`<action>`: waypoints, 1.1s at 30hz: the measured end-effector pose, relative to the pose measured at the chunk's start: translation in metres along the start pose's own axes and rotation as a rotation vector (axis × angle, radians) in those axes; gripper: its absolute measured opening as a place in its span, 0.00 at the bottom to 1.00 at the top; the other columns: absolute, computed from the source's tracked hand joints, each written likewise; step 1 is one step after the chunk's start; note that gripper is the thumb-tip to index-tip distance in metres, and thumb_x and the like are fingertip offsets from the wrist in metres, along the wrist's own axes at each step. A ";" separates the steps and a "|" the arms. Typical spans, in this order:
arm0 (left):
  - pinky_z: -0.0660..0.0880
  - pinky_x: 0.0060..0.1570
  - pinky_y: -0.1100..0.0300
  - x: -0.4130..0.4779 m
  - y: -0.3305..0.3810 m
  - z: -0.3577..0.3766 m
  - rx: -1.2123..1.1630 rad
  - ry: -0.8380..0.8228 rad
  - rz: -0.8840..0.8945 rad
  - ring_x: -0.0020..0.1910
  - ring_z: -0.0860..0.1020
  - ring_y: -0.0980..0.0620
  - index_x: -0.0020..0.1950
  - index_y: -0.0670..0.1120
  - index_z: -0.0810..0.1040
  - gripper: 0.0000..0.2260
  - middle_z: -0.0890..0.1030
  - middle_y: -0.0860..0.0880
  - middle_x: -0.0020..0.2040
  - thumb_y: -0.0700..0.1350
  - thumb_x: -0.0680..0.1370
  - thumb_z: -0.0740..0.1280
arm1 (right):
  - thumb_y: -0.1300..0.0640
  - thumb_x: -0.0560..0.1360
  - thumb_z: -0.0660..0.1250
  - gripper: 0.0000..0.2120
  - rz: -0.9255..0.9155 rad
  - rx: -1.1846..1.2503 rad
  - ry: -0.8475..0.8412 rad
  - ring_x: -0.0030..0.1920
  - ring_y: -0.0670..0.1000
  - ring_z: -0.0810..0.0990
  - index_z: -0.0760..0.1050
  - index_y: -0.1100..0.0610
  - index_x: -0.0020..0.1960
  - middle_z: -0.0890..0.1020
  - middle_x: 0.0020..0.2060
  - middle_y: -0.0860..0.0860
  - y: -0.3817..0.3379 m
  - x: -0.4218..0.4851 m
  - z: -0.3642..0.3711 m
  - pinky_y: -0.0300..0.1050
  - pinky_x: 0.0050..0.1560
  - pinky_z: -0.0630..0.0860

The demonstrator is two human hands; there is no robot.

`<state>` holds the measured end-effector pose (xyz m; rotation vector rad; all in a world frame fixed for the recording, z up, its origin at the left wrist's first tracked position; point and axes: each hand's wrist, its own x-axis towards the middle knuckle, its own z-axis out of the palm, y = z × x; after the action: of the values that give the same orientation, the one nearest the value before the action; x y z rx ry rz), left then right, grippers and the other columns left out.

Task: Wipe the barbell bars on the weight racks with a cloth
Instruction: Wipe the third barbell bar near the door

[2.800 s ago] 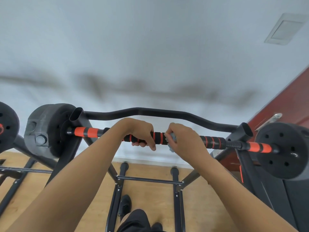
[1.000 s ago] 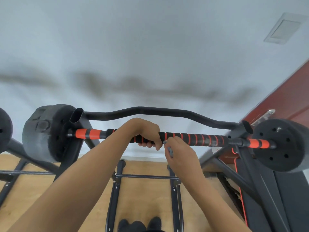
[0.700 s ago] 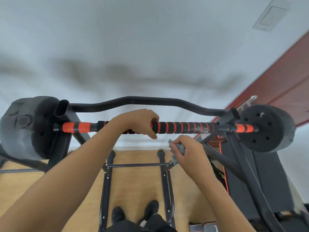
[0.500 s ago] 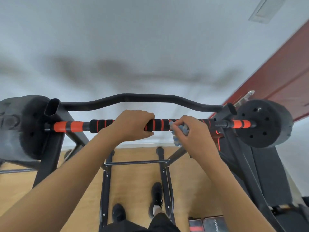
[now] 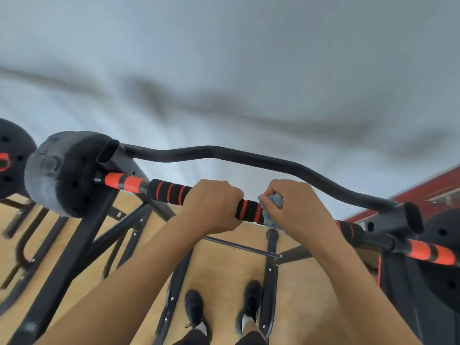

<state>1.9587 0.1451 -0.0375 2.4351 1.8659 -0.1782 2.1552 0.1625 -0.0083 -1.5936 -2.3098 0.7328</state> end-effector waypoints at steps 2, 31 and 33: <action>0.64 0.30 0.60 0.003 0.001 -0.001 0.010 -0.016 -0.019 0.27 0.69 0.55 0.37 0.53 0.67 0.16 0.73 0.54 0.31 0.59 0.77 0.67 | 0.49 0.80 0.66 0.09 -0.040 -0.031 -0.008 0.40 0.46 0.78 0.76 0.50 0.42 0.80 0.37 0.43 -0.003 -0.001 0.000 0.46 0.43 0.79; 0.67 0.38 0.56 -0.014 0.007 -0.001 -0.075 0.149 0.104 0.35 0.73 0.51 0.48 0.50 0.70 0.10 0.73 0.53 0.36 0.51 0.78 0.69 | 0.50 0.84 0.58 0.09 0.155 -0.224 0.252 0.37 0.51 0.75 0.67 0.53 0.48 0.74 0.39 0.47 -0.043 -0.041 0.037 0.50 0.38 0.77; 0.63 0.37 0.56 -0.016 0.014 0.014 0.012 0.285 0.122 0.32 0.70 0.51 0.46 0.49 0.66 0.10 0.70 0.52 0.34 0.50 0.81 0.65 | 0.52 0.84 0.58 0.07 0.147 -0.272 0.240 0.37 0.50 0.75 0.67 0.53 0.48 0.74 0.39 0.47 -0.046 -0.036 0.036 0.47 0.37 0.75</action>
<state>1.9671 0.1248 -0.0496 2.6926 1.8087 0.1746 2.1152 0.1066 -0.0113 -1.8664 -2.2060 0.2425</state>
